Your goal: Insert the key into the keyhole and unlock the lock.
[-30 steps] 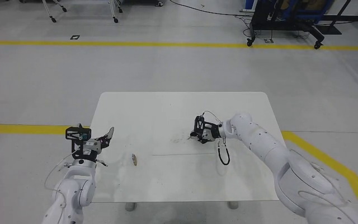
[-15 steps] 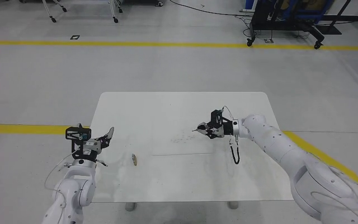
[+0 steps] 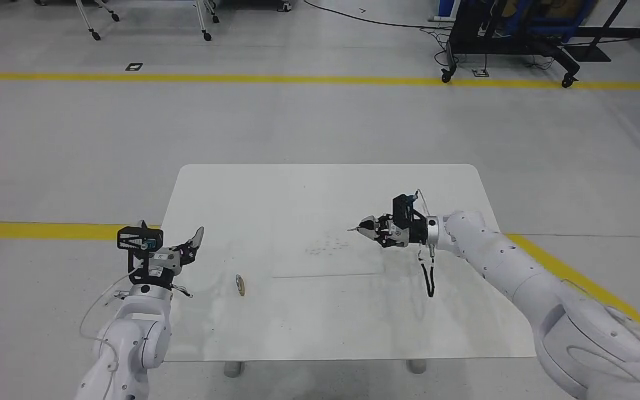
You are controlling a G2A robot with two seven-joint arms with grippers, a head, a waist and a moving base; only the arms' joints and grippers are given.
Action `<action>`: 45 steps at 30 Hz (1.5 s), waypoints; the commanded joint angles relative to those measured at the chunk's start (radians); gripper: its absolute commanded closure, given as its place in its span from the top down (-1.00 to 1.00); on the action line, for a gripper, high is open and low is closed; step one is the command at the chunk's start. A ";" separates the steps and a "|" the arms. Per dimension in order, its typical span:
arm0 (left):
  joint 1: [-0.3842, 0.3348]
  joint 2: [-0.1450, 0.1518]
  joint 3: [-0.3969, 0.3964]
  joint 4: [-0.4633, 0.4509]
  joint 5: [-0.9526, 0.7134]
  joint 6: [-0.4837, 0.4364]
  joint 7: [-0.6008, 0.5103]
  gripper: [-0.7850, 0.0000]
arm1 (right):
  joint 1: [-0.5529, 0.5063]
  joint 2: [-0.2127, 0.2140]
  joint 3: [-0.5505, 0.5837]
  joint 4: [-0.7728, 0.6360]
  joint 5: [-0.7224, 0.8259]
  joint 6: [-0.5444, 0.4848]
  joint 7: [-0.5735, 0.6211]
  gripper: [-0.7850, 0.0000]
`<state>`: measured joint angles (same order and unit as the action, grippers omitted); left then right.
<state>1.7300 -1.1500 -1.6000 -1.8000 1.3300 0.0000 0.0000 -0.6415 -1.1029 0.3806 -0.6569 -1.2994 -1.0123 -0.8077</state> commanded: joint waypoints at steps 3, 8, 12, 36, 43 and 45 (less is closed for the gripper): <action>0.004 -0.001 0.013 -0.010 0.049 0.017 0.019 1.00 | -0.029 0.001 0.009 -0.062 0.031 0.007 -0.007 -1.00; 0.018 -0.011 0.082 -0.050 0.074 0.031 0.059 1.00 | -0.103 0.038 0.051 -0.204 0.101 0.039 -0.039 -1.00; 0.030 -0.016 0.180 -0.124 0.186 0.007 0.105 1.00 | -0.139 0.067 0.081 -0.283 0.169 0.000 0.000 -1.00; -0.048 -0.030 0.231 -0.069 -0.465 -0.379 0.047 1.00 | -0.172 0.068 0.002 -0.432 0.402 0.000 0.000 -1.00; -0.137 -0.023 0.243 0.039 -1.131 -0.557 -0.314 1.00 | -0.120 0.052 -0.156 -0.462 0.639 0.000 0.000 -1.00; -0.173 -0.018 0.233 0.074 -1.284 -0.559 -0.431 1.00 | -0.096 0.044 -0.208 -0.454 0.690 0.000 0.000 -1.00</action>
<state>1.5785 -1.1712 -1.3607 -1.7481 0.1898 -0.5590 -0.3383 -0.7505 -1.0546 0.2041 -1.1154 -0.6428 -1.0123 -0.8077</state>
